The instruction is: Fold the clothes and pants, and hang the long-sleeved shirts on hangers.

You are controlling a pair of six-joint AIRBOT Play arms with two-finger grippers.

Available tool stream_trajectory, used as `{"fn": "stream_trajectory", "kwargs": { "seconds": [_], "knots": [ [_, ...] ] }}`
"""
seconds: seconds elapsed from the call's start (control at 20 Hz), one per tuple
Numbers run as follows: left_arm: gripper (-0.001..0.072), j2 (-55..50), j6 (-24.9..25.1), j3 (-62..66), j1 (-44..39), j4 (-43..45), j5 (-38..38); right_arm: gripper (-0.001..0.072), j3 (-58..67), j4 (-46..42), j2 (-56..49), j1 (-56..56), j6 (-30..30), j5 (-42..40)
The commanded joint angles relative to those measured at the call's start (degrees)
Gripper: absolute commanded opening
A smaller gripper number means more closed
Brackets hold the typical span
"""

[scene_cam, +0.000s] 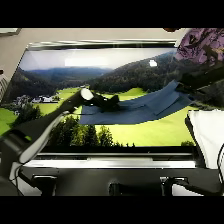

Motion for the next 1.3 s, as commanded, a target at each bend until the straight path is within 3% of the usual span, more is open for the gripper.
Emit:
{"fn": "stream_trajectory", "kwargs": {
  "seconds": [0.0,0.3,0.5,0.65,0.8,1.0,1.15,1.25],
  "knots": [
    [0.0011,-8.09,-1.42,7.96,-6.6,-8.13,4.33,0.0021,3.21,-2.21,0.15,0.04,0.92,2.82],
    [0.0011,-21.14,-12.0,24.85,-11.91,-8.17,4.81,0.0022,4.59,-2.19,0.17,0.04,0.9,3.13],
    [0.0011,-23.52,-11.43,28.28,-12.57,-11.52,4.07,0.0022,4.59,-2.21,0.17,0.04,0.9,2.69],
    [0.0011,-21.57,-8.61,28.28,-9.49,-10.4,-2.38,0.0022,4.59,-1.79,0.17,0.17,1.16,1.57],
    [0.0011,-16.15,-8.48,28.26,-4.02,1.16,-13.09,0.0021,4.59,1.31,0.17,1.42,2.86,1.42],
    [0.0012,-4.52,-8.41,28.26,6.08,23.23,-29.83,0.0021,4.59,0.66,-0.11,12.2,8.57,-2.99],
    [0.0012,4.22,-4.83,28.26,14.86,35.67,-39.54,0.0021,4.57,-1.75,-1.75,23.28,15.1,-8.66],
    [0.0013,8.79,-2.43,28.26,20.48,39.19,-42.4,0.0021,4.59,-2.69,-4.39,30.21,18.91,-12.35]
  ]
}}
